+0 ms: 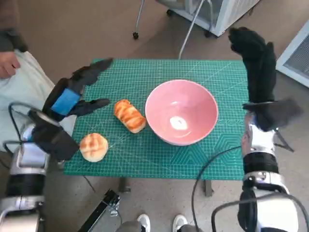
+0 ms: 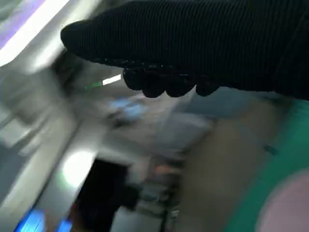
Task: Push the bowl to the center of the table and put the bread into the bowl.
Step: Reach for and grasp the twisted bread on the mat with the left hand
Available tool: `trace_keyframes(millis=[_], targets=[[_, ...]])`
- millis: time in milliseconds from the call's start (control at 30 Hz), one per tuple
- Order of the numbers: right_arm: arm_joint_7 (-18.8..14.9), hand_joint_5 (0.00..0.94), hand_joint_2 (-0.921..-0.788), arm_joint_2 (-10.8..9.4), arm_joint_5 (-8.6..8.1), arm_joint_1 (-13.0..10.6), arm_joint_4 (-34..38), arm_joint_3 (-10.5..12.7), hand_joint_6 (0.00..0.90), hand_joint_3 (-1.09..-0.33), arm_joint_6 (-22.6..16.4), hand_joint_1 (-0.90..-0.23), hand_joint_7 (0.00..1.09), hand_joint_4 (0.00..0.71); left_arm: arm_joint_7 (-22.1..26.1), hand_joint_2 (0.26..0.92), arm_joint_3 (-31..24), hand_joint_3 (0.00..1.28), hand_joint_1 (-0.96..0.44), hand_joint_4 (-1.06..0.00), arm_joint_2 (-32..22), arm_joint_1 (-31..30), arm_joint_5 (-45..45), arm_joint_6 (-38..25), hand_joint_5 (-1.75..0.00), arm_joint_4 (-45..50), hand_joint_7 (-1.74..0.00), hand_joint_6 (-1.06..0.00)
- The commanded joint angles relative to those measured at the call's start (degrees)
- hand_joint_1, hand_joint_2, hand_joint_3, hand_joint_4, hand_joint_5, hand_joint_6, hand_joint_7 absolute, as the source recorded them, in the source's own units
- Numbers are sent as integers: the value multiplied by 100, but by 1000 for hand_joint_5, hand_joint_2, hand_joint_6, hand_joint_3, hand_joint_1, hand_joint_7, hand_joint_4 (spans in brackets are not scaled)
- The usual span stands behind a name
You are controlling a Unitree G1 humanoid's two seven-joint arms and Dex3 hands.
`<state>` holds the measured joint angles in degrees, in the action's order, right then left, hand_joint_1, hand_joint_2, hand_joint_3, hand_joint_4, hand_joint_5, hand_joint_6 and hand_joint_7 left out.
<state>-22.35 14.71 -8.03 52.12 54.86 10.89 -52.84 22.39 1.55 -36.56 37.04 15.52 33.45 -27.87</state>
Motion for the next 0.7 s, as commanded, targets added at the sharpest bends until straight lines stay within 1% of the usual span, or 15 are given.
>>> trace_keyframes(millis=[33,67,133,200,300,433,567,700], targets=[[-662,34,-921,-61,-425,-441,-670,-176,-1,-825,39,-612,564,191,502,900,413,35,-236,-300,-248,417,279,-73,0,-142,-55,-387],[-743,34,-921,-64,-487,-488,-799,-201,-1,-822,63,-621,571,191,567,892,498,28,-224,-292,-277,500,356,-72,0,-181,-56,-390],[-839,34,-921,-60,-557,-561,-987,-237,-1,-819,95,-629,577,191,656,884,678,20,-214,-285,-309,674,547,-62,0,-281,-57,-394],[-848,35,-921,-58,-567,-622,-1120,-259,-1,-816,106,-637,584,192,692,872,829,11,-210,-277,-316,817,715,-21,0,-406,-58,-396],[-755,35,-921,-76,-533,-749,-1381,-287,-1,-816,132,-640,598,192,694,856,1100,3,-209,-271,-299,1053,1039,92,0,-680,-58,-398],[-694,36,-921,-121,-551,-921,-1722,-314,-1,-811,209,-628,610,192,643,843,1461,1,-211,-265,-244,1366,1441,224,0,-1122,-54,-391],[-666,36,-921,-151,-564,-1022,-1946,-326,-1,-805,251,-621,616,192,576,837,1769,0,-212,-262,-161,1648,1770,286,0,-1564,-51,-386],[-631,37,-921,-168,-540,-1104,-2127,-334,-1,-802,295,-622,620,192,510,835,1979,0,-212,-260,-101,1853,1993,303,0,-1918,-49,-384]])
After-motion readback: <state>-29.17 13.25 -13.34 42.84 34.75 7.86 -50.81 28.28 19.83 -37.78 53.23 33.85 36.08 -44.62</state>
